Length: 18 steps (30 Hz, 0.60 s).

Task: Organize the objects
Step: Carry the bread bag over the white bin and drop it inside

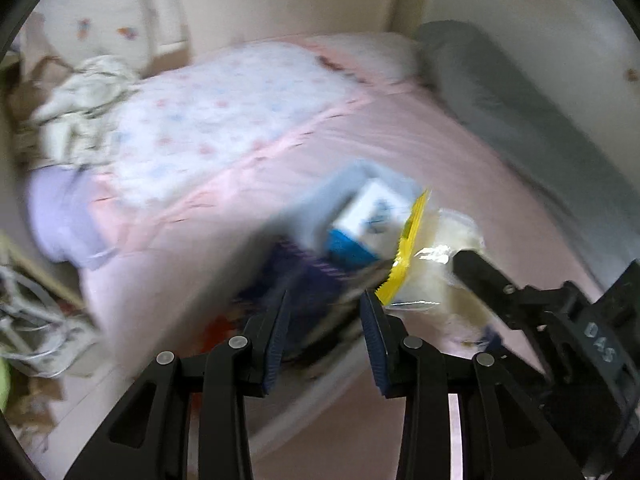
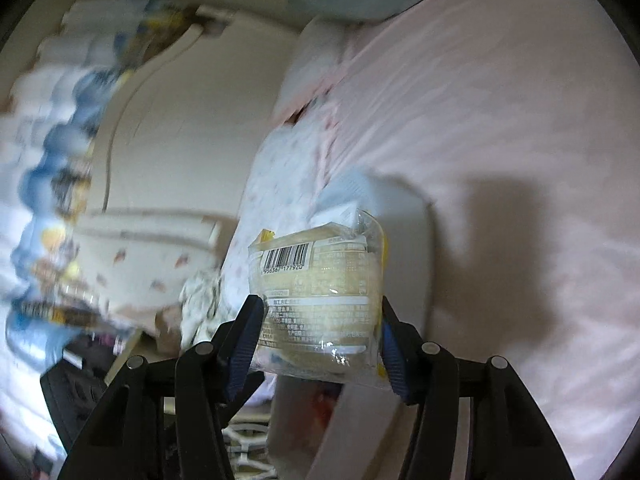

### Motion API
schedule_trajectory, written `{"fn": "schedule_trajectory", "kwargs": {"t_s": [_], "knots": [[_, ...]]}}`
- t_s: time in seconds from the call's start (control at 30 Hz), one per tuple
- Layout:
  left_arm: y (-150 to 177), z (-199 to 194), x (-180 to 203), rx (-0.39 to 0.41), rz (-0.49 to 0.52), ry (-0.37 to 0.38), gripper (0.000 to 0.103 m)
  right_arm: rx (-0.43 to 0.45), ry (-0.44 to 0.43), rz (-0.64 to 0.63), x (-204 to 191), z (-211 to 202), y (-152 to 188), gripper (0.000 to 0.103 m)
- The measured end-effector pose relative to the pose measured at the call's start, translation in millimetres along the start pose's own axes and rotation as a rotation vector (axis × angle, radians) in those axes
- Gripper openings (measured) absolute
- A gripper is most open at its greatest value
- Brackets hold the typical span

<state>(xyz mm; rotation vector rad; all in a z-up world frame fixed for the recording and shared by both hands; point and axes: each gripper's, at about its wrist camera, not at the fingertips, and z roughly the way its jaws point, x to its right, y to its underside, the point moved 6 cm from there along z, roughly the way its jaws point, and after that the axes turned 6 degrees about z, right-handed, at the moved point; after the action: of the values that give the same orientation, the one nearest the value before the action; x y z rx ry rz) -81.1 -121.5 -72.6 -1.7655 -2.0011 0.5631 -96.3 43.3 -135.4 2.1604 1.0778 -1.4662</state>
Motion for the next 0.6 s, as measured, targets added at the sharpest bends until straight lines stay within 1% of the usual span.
{"fn": "schedule_trajectory", "kwargs": {"t_s": [0.07,0.1,0.2,0.3,0.37,0.4,0.47,0.53,0.6], "knots": [[-1,-3,-12,-0.007,-0.033,-0.034,0.034,-0.093,-0.028,-0.003,-8,14,12,0.055],[-1,-5,-19,-0.019,-0.046,-0.067,0.033,-0.133,-0.039,-0.004,-10,21,17,0.055],[1,-8,-34,-0.033,-0.089,-0.104,0.033,-0.188,-0.065,-0.011,-16,37,19,0.055],[6,-12,-47,-0.050,-0.136,-0.127,0.033,-0.216,-0.033,-0.031,-15,45,20,0.056],[6,-17,-55,-0.027,-0.182,-0.137,0.033,-0.237,-0.010,-0.029,-11,53,22,0.056],[5,-21,-57,-0.005,-0.203,-0.140,0.033,-0.250,0.007,-0.033,-8,57,23,0.056],[3,-33,-61,0.050,-0.244,-0.122,0.034,-0.272,0.026,-0.039,-7,65,25,0.056],[0,-39,-59,0.085,-0.260,-0.104,0.036,-0.298,-0.024,-0.025,-8,67,29,0.056],[-2,-36,-54,0.078,-0.239,-0.103,0.036,-0.315,-0.088,-0.008,-15,67,30,0.056]]}}
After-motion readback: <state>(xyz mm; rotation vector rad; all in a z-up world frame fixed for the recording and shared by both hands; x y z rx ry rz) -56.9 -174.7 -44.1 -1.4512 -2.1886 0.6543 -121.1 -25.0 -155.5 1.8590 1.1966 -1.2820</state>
